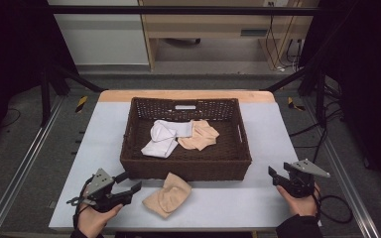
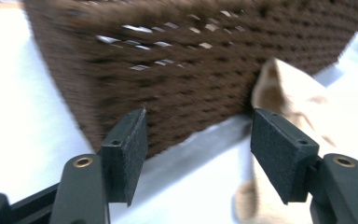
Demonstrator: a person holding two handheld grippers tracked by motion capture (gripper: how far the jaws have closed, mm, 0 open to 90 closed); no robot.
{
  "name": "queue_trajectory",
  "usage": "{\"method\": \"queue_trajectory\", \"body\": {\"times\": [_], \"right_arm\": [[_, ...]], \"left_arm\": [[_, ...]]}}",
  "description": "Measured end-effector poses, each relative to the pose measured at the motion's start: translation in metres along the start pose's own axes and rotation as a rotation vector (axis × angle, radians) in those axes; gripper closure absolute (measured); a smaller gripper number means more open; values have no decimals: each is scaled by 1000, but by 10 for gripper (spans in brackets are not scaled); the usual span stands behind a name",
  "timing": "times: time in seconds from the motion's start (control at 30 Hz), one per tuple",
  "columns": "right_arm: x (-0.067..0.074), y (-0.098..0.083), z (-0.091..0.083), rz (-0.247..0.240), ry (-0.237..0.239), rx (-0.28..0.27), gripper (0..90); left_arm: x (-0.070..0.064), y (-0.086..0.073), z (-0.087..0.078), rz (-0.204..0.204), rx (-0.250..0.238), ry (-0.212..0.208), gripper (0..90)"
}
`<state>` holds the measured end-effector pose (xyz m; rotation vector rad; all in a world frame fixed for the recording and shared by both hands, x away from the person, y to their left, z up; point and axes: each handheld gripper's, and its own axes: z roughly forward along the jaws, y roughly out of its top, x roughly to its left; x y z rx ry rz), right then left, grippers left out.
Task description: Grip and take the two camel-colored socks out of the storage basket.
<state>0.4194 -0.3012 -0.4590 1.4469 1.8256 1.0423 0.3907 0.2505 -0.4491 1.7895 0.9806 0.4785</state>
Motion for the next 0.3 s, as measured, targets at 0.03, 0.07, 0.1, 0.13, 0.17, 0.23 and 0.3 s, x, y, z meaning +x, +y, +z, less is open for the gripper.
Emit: {"method": "queue_trajectory", "body": {"times": [0.03, 0.07, 0.1, 0.13, 0.17, 0.23, 0.3], "right_arm": [[0, 0, 0, -2, 0, 2, 389], [0, 0, 0, -2, 1, 2, 390], [0, 0, -1, 0, 1, 2, 390], [0, 0, 0, 3, 1, 2, 390], [-1, -1, 0, 7, 3, 1, 391], [-1, -1, 1, 15, 4, 9, 389], [-2, -2, 2, 11, 3, 11, 387]], "left_arm": [[3, 0, -2, -8, -14, 6, 360], [6, 1, -3, -17, -29, 12, 360], [9, 2, -5, -23, -40, 19, 360], [13, 4, -8, -32, -48, 27, 358], [16, 5, -10, -41, -61, 35, 358], [24, 9, -17, -41, -75, 64, 356], [33, 11, -24, -46, -89, 97, 355]]}}
